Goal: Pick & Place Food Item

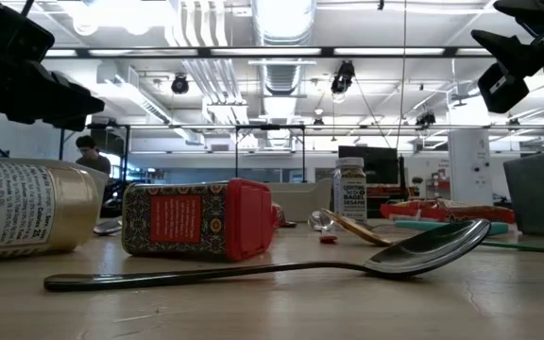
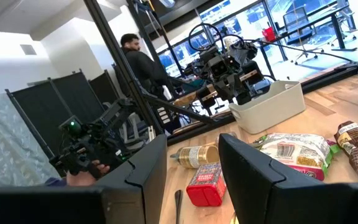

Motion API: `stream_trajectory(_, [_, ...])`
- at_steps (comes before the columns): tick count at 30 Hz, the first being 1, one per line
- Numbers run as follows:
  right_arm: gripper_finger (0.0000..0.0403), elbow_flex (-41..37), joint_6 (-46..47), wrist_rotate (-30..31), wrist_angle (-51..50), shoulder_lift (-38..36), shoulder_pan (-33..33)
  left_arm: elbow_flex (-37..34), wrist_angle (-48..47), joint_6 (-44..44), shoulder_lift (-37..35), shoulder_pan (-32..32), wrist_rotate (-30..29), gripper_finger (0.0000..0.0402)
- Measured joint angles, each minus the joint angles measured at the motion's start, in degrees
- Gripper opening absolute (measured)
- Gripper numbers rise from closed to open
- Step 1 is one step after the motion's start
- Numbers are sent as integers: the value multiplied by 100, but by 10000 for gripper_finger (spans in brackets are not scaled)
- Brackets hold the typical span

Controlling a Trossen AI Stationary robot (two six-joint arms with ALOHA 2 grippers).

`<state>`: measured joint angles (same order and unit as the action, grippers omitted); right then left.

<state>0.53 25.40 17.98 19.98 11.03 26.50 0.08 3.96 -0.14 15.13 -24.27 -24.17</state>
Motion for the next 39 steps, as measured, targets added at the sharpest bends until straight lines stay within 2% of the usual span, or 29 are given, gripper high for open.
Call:
stream_trajectory(7, [141, -1, -3, 2, 1, 0, 0, 0, 63, -77, 1, 0, 0, 1])
stream_trajectory(13, [141, -1, 12, 4, 230, -2, -4, 0, 903, -1295, -1, 4, 1, 0])
stream_trajectory(17, [141, 107, -205, -311, -2, 2, -4, 0, 1351, -1362, -2, 4, 270, 0])
stream_trajectory(21, [141, 683, -239, -591, -1075, 6, -2, 7, 1400, -1501, -1, 4, 368, 0])
stream_trajectory(25, [141, 1492, -106, -588, -2258, 168, -4, 177, 878, -1826, 7, 4, 427, 0])
stream_trajectory(32, [141, 2437, -577, -611, -2618, 956, -3, 801, 325, -1782, 1, 11, 593, 1])
stream_trajectory(35, [141, 2819, -587, -692, -2937, 1368, -4, 1073, -130, -1808, 5, 11, 710, 0])
stream_trajectory(39, [141, 3240, -639, -760, -3360, 1939, -2, 1374, -281, -1836, 162, 11, 733, 1])
